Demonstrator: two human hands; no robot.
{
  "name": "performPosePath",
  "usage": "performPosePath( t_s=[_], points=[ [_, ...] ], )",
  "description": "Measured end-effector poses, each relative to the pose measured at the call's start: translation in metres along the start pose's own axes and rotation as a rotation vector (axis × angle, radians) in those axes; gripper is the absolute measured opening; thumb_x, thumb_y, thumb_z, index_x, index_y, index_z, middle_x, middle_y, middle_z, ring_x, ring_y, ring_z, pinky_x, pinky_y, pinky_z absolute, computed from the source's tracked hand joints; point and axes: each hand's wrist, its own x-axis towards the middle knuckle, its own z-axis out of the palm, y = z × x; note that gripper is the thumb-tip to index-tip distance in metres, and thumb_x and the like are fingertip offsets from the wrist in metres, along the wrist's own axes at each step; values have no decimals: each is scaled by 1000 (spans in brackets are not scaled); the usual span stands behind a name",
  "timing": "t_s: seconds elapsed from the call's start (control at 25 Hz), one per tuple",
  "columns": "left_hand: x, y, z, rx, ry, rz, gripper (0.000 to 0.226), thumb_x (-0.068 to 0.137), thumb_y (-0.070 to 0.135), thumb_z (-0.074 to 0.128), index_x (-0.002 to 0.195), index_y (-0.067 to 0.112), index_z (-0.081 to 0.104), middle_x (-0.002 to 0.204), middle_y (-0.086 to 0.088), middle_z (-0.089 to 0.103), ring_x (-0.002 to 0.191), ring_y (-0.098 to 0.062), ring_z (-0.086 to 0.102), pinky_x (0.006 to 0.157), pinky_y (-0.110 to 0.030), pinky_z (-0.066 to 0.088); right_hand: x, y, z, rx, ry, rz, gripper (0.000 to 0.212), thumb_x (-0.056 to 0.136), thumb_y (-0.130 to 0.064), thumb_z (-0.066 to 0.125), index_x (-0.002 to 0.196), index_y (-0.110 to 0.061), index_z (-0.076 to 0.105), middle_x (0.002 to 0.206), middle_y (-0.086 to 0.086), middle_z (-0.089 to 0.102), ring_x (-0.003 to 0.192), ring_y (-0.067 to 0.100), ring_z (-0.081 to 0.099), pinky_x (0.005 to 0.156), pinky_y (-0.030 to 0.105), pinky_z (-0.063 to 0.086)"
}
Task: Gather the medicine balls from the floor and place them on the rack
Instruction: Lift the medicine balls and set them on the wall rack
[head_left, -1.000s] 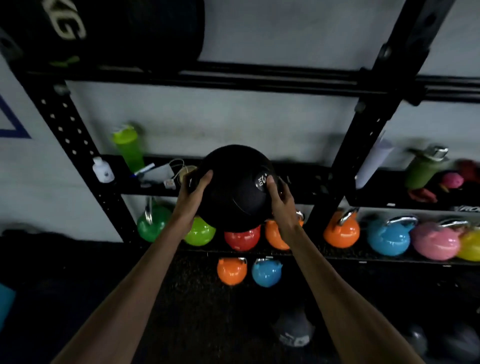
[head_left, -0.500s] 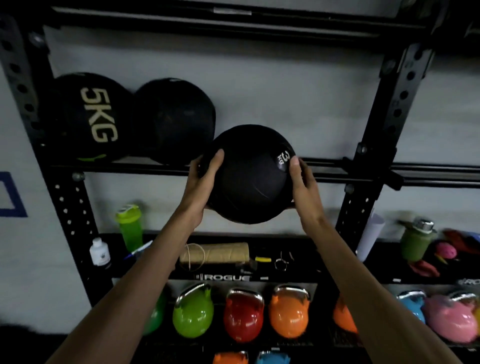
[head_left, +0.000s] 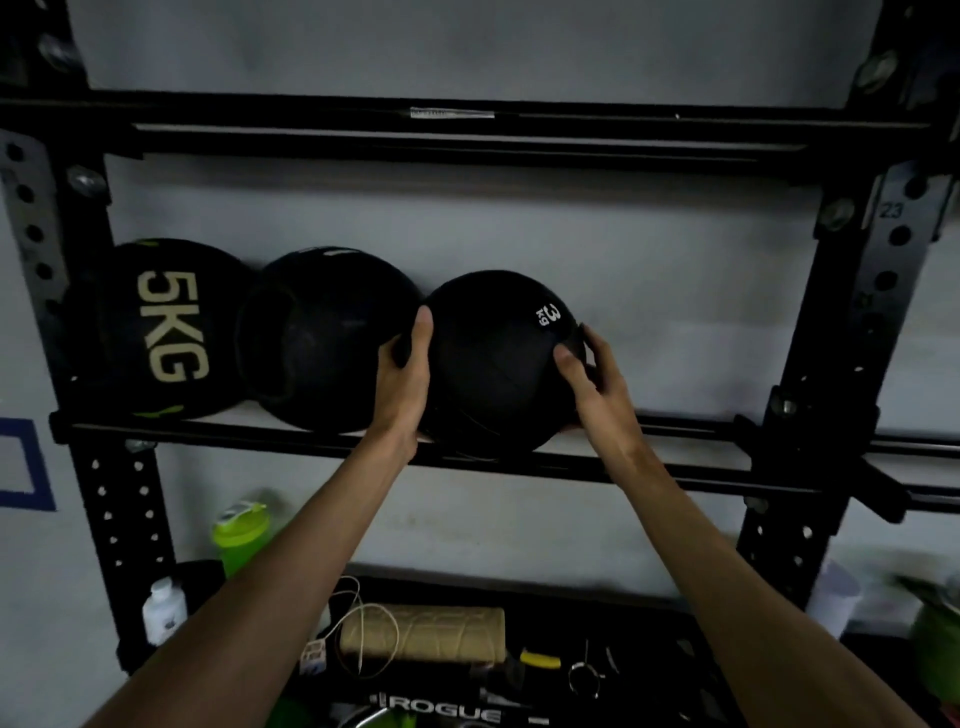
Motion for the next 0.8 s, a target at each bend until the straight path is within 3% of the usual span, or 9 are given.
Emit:
performPosePath(
  t_s=[0.24,0.32,0.4,0.44,0.52,0.56,0.68,0.8],
  points=[
    [15,-9,17,52,3,-117,97,57,89,59,140,44,37,135,7,52,119,-26,55,100,-61,45,21,33,-2,-38,-7,19,66,95,-62,46,153,-34,31,149,-9,46,133,9,45,108,30,42],
    [18,-13,19,43,-11,-113,97,56,86,62,141,49,35,140,7,51,121,-25,55,101,-58,46,30,37,-1,-65,1,59,67,93,-70,40,151,-39,32,148,-5,48,132,16,47,105,42,49],
    [18,-22,19,45,-41,-65,93,61,79,66,143,53,31,144,7,50,126,-22,53,103,-52,48,38,39,0,-62,-8,158,65,91,-74,36,148,-42,33,146,-1,48,127,27,51,80,57,59],
    [16,-30,18,67,-60,-15,90,66,75,66,145,55,28,147,8,47,131,-21,50,107,-49,45,42,39,0,-69,-18,208,64,91,-74,34,148,-43,33,147,1,47,125,32,52,66,58,60],
    [14,-50,17,224,-74,105,83,75,75,60,147,59,21,156,11,36,144,-22,34,117,-48,33,52,41,2,-132,-44,280,69,91,-76,28,150,-40,29,148,5,44,124,40,52,57,53,60],
    [13,-60,15,337,-65,149,80,81,75,55,148,59,16,160,12,30,149,-25,25,120,-49,27,56,42,4,-178,-56,299,73,91,-78,25,152,-37,26,149,7,43,126,42,51,60,53,61],
    [18,-74,8,503,-21,162,77,88,72,47,153,47,15,163,8,24,151,-30,14,121,-47,22,64,55,12,-303,-75,257,84,88,-81,22,155,-29,20,151,15,43,133,41,46,98,57,50],
    [20,-74,7,527,-8,182,76,89,71,46,154,44,17,162,6,25,151,-30,14,119,-45,23,68,62,15,-294,-84,262,104,71,-94,21,154,-32,21,149,15,44,133,40,46,101,61,47]
  ],
)
